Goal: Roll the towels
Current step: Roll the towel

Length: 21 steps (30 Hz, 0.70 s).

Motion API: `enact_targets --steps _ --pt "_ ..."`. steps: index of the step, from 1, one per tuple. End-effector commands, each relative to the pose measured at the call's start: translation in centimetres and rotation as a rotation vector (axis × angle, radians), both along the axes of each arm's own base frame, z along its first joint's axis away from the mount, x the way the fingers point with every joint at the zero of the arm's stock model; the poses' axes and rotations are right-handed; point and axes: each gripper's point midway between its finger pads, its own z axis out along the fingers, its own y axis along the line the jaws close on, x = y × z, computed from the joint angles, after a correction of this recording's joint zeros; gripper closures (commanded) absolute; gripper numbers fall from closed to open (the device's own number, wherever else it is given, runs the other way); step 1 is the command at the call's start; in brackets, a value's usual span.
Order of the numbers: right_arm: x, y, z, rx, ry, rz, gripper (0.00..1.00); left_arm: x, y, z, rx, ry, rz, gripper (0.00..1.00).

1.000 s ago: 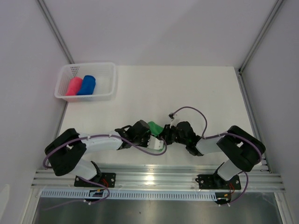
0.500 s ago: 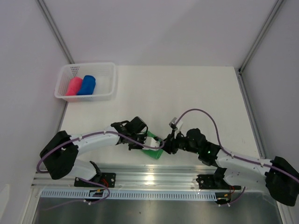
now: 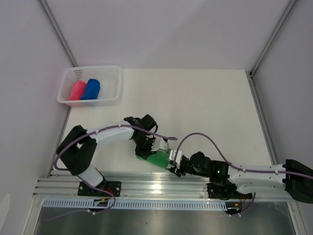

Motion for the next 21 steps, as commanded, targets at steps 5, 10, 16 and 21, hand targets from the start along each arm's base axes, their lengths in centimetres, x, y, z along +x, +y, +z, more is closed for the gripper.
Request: enact_targets --steps 5,10,16,21 --pt "3.3 2.0 2.5 -0.068 -0.283 -0.091 0.46 -2.3 0.2 -0.1 0.004 0.146 -0.014 0.75" --pt "3.7 2.5 3.3 -0.082 -0.348 -0.096 0.44 -1.9 0.1 -0.1 0.010 0.136 -0.011 0.74" --pt "2.2 2.6 1.2 -0.106 -0.288 -0.022 0.38 -1.9 0.2 -0.1 0.010 0.132 -0.011 0.74" --pt "1.8 3.0 -0.9 -0.122 -0.250 -0.010 0.37 -1.9 0.2 -0.2 0.011 0.131 -0.010 0.73"
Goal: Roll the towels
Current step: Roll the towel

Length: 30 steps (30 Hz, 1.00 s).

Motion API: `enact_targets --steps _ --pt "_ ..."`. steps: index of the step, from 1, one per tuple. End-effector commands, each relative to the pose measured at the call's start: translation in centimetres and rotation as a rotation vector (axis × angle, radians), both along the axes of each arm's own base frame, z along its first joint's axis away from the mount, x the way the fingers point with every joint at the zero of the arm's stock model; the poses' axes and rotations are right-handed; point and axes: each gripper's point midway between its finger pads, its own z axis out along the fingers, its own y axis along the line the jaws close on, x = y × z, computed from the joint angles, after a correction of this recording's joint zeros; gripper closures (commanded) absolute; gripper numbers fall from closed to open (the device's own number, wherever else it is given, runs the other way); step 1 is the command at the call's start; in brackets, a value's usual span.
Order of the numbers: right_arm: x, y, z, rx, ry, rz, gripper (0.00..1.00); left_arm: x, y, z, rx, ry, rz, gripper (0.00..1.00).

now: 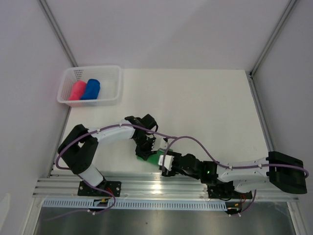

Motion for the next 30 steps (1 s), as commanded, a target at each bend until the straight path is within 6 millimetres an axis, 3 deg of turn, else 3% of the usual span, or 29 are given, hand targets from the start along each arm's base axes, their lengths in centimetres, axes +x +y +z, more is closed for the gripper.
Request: enact_targets --steps 1,7,14,16,18,19,22,30 --pt "-0.4 1.2 0.1 0.053 0.017 0.015 0.37 -1.5 0.3 -0.3 0.013 0.080 -0.008 0.72" --pt "-0.6 1.2 -2.4 0.015 0.075 -0.013 0.37 -1.3 0.1 -0.1 0.004 0.082 -0.004 0.71" --pt "-0.8 -0.2 -4.6 0.015 0.168 -0.096 0.41 -1.2 0.5 -0.4 0.003 0.088 0.010 0.67" --pt "-0.8 -0.4 -5.1 0.006 0.185 -0.109 0.46 -0.9 0.4 -0.3 -0.010 0.087 0.024 0.66" --pt "-1.0 -0.2 -5.5 0.010 0.212 -0.118 0.65 -0.8 0.4 -0.1 -0.025 0.093 0.036 0.64" --pt "-1.0 0.0 -5.6 0.016 0.220 -0.122 0.80 -0.8 0.3 -0.1 -0.032 0.093 0.038 0.63" --pt "-1.2 -0.1 -6.2 0.014 0.244 -0.131 0.96 -1.4 0.7 -0.3 -0.044 0.104 0.040 0.61" --pt "-1.4 -1.6 -5.7 0.109 0.354 -0.180 1.00 -0.8 2.0 -0.5 -0.128 -0.025 0.090 0.49"
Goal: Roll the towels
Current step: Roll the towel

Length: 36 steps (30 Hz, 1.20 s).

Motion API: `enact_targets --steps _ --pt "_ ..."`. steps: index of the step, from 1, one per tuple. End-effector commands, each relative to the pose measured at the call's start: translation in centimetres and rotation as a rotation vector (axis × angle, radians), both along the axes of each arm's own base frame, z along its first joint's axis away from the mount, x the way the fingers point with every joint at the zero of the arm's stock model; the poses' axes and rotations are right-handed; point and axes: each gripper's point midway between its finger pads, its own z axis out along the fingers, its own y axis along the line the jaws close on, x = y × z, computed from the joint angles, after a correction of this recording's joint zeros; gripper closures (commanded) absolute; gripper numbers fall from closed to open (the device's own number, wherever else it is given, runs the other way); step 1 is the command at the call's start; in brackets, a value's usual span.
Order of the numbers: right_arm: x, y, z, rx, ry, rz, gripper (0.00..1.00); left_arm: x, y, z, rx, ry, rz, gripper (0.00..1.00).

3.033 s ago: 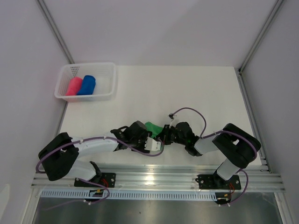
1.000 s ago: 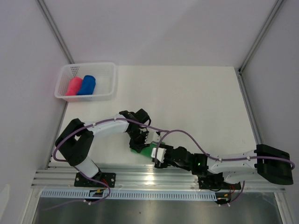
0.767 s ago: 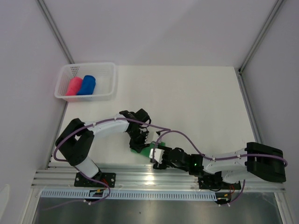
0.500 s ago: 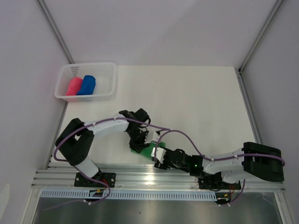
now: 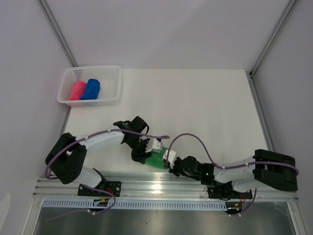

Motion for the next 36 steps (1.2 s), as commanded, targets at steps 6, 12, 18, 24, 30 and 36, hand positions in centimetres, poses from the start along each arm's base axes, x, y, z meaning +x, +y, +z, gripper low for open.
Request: enact_targets --steps 6,12,18,24,30,36 --pt "-0.8 -2.2 1.3 0.140 0.155 -0.041 1.00 0.9 0.7 -0.6 -0.054 -0.112 0.084 0.46" --pt "-0.2 -3.3 2.0 0.188 0.207 -0.062 1.00 0.9 0.0 -0.9 -0.075 -0.078 0.112 0.47" --pt "-0.8 -3.7 0.8 0.185 0.322 -0.076 1.00 -0.6 -0.5 -0.9 -0.093 0.017 0.114 0.78" --pt "-0.6 -3.6 0.7 0.233 0.526 -0.139 1.00 -2.4 -0.3 1.2 -0.128 0.099 0.107 0.90" --pt "0.1 -3.9 1.3 0.300 0.642 -0.168 1.00 -3.6 -0.4 3.0 -0.210 0.112 0.081 0.89" --pt "2.3 -5.2 1.2 0.352 0.748 -0.261 1.00 -2.1 -0.8 1.8 -0.183 0.096 0.151 0.53"
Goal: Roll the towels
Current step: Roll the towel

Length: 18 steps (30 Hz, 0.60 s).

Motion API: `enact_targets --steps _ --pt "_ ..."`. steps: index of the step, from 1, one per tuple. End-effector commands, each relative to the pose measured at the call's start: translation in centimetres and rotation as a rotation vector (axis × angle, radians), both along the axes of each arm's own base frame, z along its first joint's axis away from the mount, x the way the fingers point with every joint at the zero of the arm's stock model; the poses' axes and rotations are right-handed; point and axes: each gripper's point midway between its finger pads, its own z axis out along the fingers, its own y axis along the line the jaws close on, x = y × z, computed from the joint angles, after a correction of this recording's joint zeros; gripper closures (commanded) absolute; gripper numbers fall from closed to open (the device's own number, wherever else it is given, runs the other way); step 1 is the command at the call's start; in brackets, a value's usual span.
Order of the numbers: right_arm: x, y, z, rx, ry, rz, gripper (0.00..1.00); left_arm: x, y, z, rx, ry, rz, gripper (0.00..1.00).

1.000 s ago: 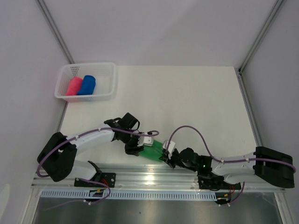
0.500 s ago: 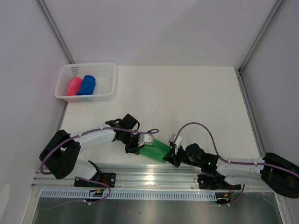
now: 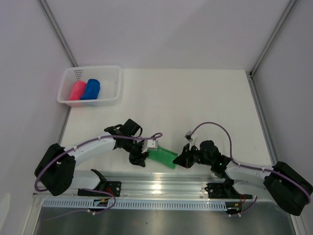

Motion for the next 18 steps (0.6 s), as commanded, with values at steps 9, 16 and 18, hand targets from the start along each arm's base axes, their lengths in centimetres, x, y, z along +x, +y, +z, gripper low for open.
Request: enact_targets --steps 9,16,18 --pt "1.3 0.0 -0.7 0.015 0.182 0.008 1.00 5.3 -0.9 1.3 -0.041 -0.107 0.175 0.45" --pt "1.4 -0.2 -1.7 0.011 0.235 -0.003 1.00 7.5 -1.5 2.2 -0.049 -0.100 0.235 0.44" --pt "1.6 -0.3 -1.8 0.021 0.247 -0.010 1.00 7.8 -1.8 2.7 -0.063 -0.104 0.234 0.45"
